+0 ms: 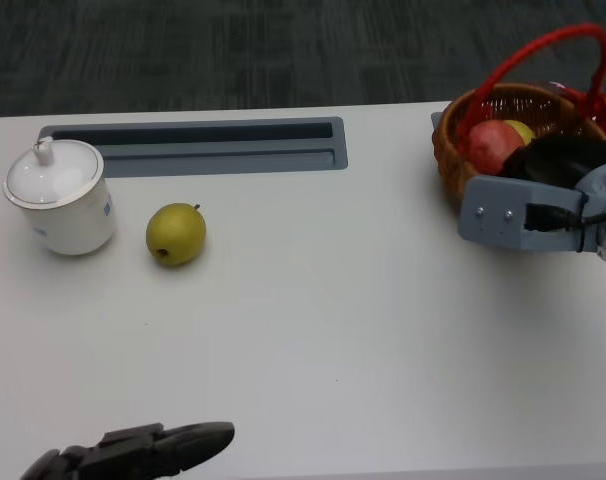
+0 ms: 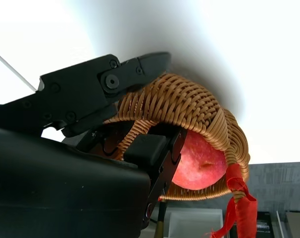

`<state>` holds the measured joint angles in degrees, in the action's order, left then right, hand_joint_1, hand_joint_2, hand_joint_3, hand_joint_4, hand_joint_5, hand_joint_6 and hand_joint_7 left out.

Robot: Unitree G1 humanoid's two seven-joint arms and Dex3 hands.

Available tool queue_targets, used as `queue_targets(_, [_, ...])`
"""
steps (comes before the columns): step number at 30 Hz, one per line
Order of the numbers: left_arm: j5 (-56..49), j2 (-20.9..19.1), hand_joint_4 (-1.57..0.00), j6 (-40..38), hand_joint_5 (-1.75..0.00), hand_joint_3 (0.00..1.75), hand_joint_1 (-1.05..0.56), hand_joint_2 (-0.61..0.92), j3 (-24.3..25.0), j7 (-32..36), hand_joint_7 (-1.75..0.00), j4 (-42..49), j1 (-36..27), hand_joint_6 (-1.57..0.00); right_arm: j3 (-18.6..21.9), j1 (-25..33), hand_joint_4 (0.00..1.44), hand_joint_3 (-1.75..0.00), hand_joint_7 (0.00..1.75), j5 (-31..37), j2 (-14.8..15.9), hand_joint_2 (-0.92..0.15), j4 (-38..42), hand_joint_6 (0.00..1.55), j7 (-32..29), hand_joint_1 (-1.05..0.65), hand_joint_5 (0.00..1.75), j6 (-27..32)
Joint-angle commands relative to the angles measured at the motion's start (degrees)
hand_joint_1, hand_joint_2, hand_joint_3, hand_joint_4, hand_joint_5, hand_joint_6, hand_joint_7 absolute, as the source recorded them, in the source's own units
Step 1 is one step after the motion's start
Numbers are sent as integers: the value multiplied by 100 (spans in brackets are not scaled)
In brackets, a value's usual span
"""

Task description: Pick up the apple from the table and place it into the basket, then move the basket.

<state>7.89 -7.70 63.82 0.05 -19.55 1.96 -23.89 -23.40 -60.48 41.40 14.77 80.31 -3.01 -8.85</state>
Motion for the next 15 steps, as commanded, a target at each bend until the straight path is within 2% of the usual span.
queue_targets(1, [2,-31,-94,-55,0,0,-40,84,-16,99,-1,100,119,-85,121,-106,54,0,0,-127,171,-76,-10,48,180,-89,0,-32])
queue_targets(5, [4,-4,-95,3,-1,0,-39,83,-77,94,-1,264,331,-87,190,-166,50,-1,0,-179,262,-77,-30,44,315,-93,1,-145])
queue_targets(15, [159,6,-97,-156,-1,0,-40,83,-326,65,-1,405,677,-89,65,-424,56,0,2,-27,591,-78,-77,53,606,-89,1,-329])
